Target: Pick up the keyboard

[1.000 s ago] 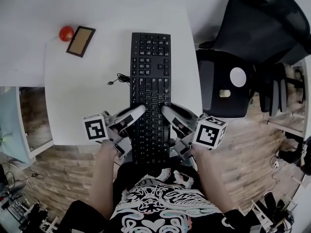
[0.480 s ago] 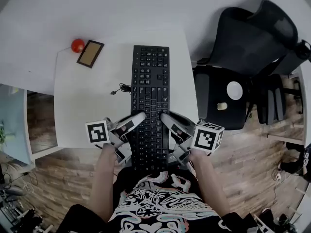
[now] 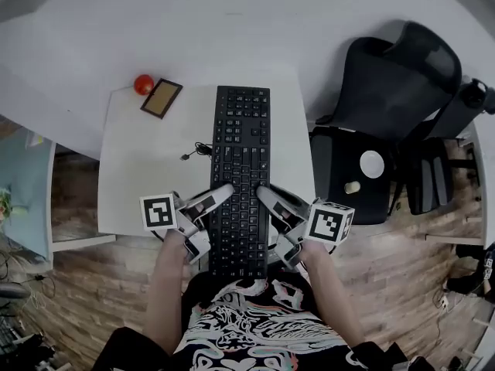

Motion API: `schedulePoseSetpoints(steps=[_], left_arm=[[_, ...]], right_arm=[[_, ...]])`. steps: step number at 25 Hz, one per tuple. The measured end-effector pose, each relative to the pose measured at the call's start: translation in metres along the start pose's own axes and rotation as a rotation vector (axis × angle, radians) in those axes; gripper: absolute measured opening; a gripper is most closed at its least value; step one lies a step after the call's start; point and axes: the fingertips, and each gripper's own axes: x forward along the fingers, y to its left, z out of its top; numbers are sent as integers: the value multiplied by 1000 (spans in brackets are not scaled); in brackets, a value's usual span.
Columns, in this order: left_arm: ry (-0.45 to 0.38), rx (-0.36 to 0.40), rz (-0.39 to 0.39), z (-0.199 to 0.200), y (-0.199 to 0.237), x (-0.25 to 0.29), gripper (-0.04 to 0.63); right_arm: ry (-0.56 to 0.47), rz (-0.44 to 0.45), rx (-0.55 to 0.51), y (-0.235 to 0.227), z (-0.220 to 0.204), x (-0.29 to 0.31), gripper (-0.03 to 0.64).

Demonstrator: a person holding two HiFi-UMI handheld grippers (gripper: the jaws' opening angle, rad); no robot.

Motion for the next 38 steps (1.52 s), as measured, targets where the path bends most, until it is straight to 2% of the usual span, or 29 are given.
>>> schedulePoseSetpoints(steps=[6,15,19,24,34,38], left_arm=[[-6,14,-8,-1,7,1,106],[52,18,-61,2,5,-1,106],[58,3,-84,2,1,-1,106],[54,-5,-107,2,-3,-1,106],[58,10,-107,2,-3,-2,106],[55,-8,-106,2,-1,-1,106]], right_arm=[[-8,18,8,-8,1,2,126],[-68,-51,22,-6,-5,0,124],[-99,-24,40,3,-4,2,123],[-102,-44,-5,5,-2,-1,121],[-112,-35,1,7,-2,-1,118],[-114,-29,21,6,-3,1,118]])
